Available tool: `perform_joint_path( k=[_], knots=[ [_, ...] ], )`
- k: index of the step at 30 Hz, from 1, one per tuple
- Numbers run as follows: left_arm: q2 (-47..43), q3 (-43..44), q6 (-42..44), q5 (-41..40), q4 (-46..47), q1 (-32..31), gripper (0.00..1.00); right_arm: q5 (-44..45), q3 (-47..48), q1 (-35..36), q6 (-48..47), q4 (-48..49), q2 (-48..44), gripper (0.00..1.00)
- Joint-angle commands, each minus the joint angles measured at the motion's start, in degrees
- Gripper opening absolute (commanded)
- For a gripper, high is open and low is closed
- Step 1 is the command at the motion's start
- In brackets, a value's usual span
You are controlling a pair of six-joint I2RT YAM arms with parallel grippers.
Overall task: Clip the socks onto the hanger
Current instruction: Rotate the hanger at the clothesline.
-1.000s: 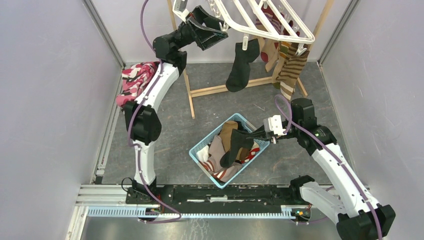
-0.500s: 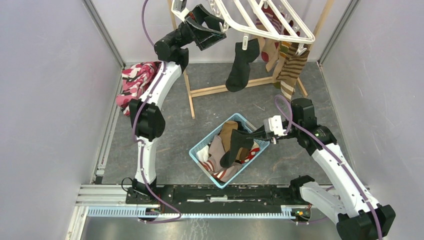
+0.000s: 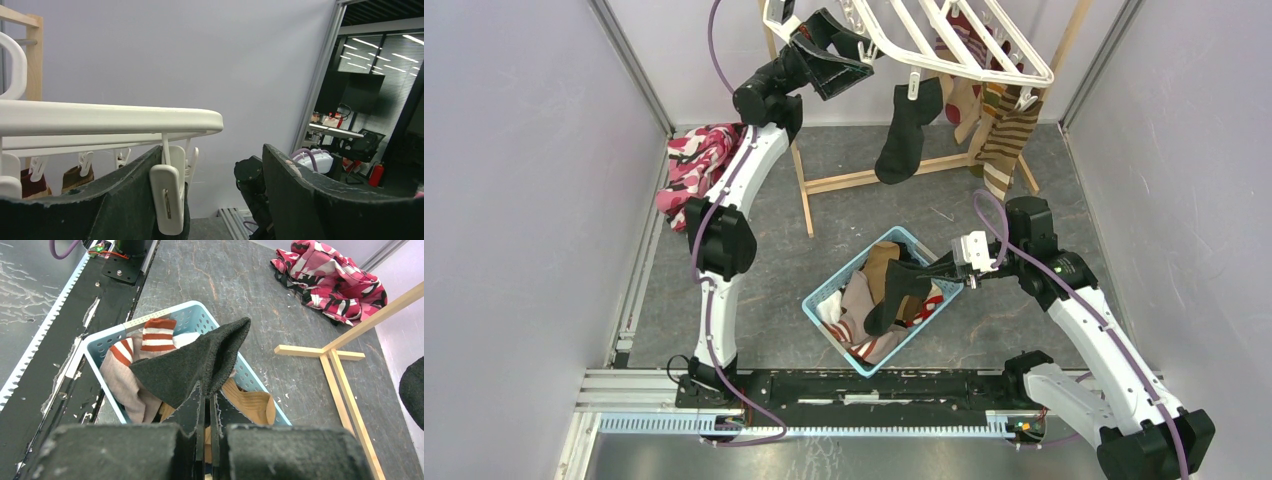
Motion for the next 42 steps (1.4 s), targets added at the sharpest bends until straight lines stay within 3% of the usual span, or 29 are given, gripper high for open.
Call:
perform_joint_path(
  k=[1, 7, 24, 42],
  knots=[
    [1.1, 2.0, -4.5, -0.9, 2.9, -0.2, 0.76, -1.7, 2.5, -0.2, -0.9, -0.6, -0.4, 0.0],
    [1.3, 1.5, -5.1, -0.9, 3.8, -0.2, 0.77, -1.7, 2.5, -0.3, -1.0, -0.6, -0.5, 0.0],
    [3.1, 1.7, 2.4, 0.1, -5.7, -1.8, 0.82, -1.7, 2.9, -0.2, -1.9, -1.7, 0.5, 0.0],
    [4.3, 4.3, -0.2, -2.3, -1.2, -2.2, 0.83, -1.7, 2.9, -0.2, -2.0, -1.9, 0.6, 0.0]
  ],
)
